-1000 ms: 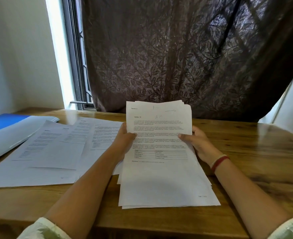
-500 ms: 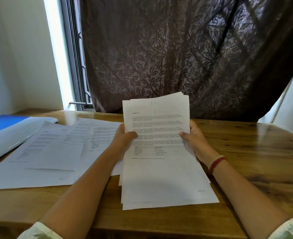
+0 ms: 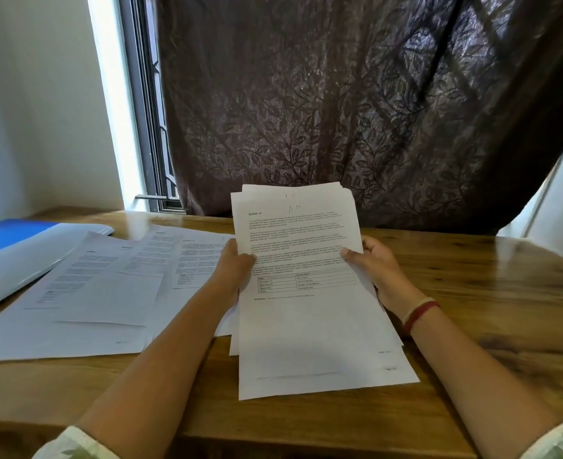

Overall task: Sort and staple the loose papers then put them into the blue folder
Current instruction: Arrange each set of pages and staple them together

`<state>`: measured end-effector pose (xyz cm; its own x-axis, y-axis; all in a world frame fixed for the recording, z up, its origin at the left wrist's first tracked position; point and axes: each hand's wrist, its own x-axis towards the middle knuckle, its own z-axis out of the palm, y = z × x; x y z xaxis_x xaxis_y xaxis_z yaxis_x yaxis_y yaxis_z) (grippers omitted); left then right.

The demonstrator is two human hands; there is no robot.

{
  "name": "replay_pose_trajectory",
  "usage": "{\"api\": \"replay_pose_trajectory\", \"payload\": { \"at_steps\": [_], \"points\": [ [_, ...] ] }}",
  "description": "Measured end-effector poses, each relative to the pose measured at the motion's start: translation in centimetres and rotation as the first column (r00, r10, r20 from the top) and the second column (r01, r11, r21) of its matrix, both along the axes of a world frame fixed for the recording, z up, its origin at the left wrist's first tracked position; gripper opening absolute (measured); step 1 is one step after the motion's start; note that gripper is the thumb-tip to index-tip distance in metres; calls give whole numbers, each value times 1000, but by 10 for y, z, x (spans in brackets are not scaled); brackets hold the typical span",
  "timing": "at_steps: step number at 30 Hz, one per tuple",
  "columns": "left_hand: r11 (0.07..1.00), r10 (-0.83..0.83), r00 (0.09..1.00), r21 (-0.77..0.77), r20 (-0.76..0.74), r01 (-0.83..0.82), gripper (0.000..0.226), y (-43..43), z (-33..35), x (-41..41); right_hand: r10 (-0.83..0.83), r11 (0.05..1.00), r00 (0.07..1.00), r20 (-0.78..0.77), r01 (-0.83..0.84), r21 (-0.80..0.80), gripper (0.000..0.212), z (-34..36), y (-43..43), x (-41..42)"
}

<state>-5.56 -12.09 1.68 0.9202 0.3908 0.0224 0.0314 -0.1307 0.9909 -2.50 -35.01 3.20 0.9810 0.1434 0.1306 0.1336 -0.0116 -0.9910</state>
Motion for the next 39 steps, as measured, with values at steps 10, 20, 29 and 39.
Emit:
{"api": "replay_pose_trajectory", "payload": {
  "at_steps": [10, 20, 29, 39],
  "points": [
    [996, 39, 993, -80, 113, -30, 29, -4, 0, -7, 85, 996, 996, 7, -85, -21, 48, -8, 8, -2],
    [940, -112, 991, -314, 78, 131, 18, 0, 6, -12, -10, 999, 997, 77, 7, 46, 24, 5, 0, -7],
    [983, -62, 958, -149, 281, 108, 18, -20, 18, -23, -134, 988, 977, 167, 119, 97, 19, 23, -11, -26],
    [959, -81, 674, 241, 734, -148, 12, -89, 104, -51, -403, 908, 688, 604, 382, 170, 12, 85, -39, -75]
  ]
}}
